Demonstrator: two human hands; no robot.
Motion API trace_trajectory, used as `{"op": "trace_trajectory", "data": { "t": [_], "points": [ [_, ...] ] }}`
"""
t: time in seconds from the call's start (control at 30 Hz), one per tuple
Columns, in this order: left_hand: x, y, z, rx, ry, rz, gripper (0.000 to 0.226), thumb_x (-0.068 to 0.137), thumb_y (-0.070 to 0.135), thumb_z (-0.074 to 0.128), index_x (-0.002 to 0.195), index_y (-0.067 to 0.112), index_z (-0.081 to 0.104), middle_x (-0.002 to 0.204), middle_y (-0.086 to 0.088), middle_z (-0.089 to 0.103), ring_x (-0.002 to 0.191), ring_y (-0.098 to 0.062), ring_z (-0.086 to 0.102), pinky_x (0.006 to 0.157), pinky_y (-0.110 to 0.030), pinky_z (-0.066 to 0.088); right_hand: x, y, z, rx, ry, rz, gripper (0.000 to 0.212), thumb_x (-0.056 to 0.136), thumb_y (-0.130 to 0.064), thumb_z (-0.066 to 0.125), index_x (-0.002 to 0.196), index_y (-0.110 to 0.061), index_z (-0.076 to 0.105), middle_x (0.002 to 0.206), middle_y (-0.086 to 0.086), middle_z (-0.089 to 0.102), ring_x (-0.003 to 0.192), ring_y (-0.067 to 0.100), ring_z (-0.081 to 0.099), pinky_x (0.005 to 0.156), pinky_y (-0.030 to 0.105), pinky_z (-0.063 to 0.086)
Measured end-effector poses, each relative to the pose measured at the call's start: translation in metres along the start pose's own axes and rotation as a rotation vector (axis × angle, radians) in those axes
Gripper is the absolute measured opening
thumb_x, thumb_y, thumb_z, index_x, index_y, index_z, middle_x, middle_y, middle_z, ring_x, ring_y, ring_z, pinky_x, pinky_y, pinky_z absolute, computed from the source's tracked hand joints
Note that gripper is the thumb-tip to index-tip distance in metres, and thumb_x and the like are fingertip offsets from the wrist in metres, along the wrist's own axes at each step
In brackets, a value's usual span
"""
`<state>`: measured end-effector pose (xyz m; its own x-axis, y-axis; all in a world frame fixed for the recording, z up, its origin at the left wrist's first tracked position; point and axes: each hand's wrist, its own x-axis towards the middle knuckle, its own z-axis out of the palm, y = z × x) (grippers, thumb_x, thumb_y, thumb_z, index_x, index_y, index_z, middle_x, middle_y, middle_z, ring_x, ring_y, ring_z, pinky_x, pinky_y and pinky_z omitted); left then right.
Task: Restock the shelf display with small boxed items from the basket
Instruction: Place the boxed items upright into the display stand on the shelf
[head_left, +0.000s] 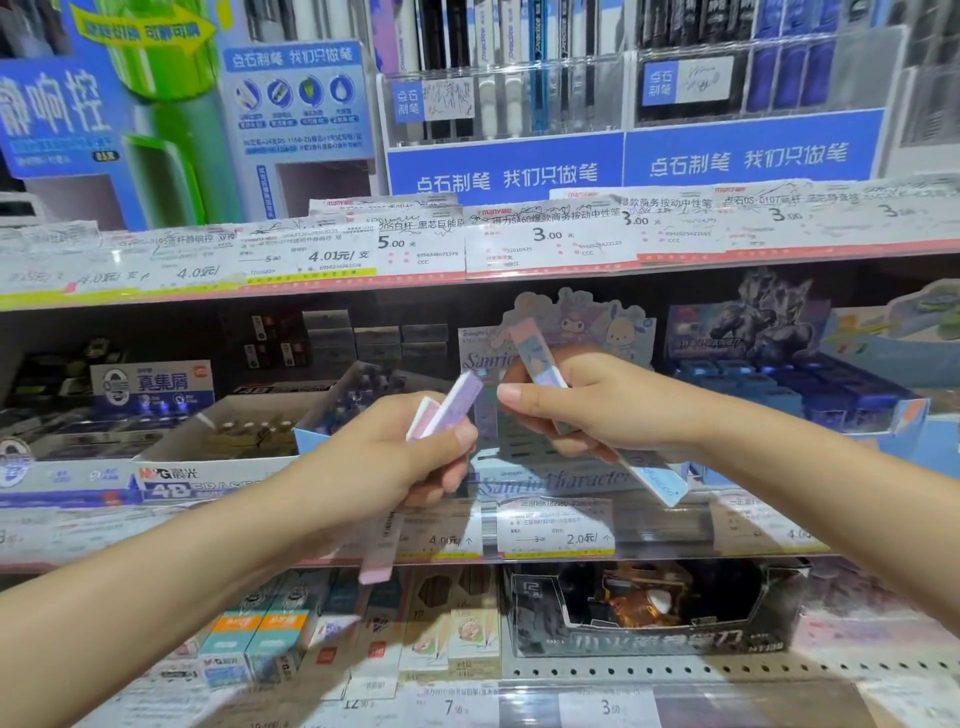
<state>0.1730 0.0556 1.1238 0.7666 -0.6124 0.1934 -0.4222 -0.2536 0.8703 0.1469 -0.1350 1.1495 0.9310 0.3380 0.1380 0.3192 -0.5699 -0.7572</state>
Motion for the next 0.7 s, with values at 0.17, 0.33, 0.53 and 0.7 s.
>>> {"op": "trace_trajectory", "data": {
  "t": [0.17,0.33,0.53,0.7],
  "points": [
    [0.006,0.004,0.009,-0.385,0.112,-0.084,0.030,0.094,0.019,0.046,0.065,0.017,0.037,0.048,0.004,0.028,0.039,-0.008,0.021,0.037,-0.016,0.020,-0.002,0.006,0.006,0.125,-0.154,-0.046,0.027,0.095,-0.027,0.043,0.074,-0.011,0.050,0.056,-0.002,0.042,0.035,0.004,0.033,0.030,0.014,0.028],
    [0.011,0.007,0.013,-0.397,0.152,0.010,0.023,0.082,0.024,0.060,0.062,0.017,0.050,0.043,0.008,0.027,0.037,-0.006,0.022,0.036,-0.017,0.021,-0.003,0.008,0.016,0.222,-0.312,-0.055,0.024,0.093,-0.027,0.044,0.079,-0.011,0.054,0.058,-0.001,0.044,0.033,0.003,0.033,0.027,0.014,0.029],
    [0.011,0.012,0.009,-0.292,0.186,0.062,0.018,0.078,0.019,0.063,0.064,0.011,0.055,0.041,0.007,0.030,0.038,-0.009,0.022,0.039,-0.017,0.021,-0.004,0.007,0.020,0.195,-0.305,-0.025,0.032,0.087,-0.037,0.048,0.087,-0.006,0.056,0.064,0.002,0.052,0.032,0.004,0.035,0.029,0.014,0.028],
    [0.009,0.015,0.001,-0.191,0.154,0.021,0.021,0.080,0.016,0.064,0.064,0.009,0.053,0.042,0.006,0.030,0.038,-0.009,0.023,0.037,-0.016,0.022,-0.009,0.000,0.006,0.213,-0.086,-0.032,0.029,0.081,-0.032,0.061,0.100,-0.010,0.057,0.055,-0.010,0.058,0.031,0.004,0.034,0.031,0.013,0.025]
  ]
}}
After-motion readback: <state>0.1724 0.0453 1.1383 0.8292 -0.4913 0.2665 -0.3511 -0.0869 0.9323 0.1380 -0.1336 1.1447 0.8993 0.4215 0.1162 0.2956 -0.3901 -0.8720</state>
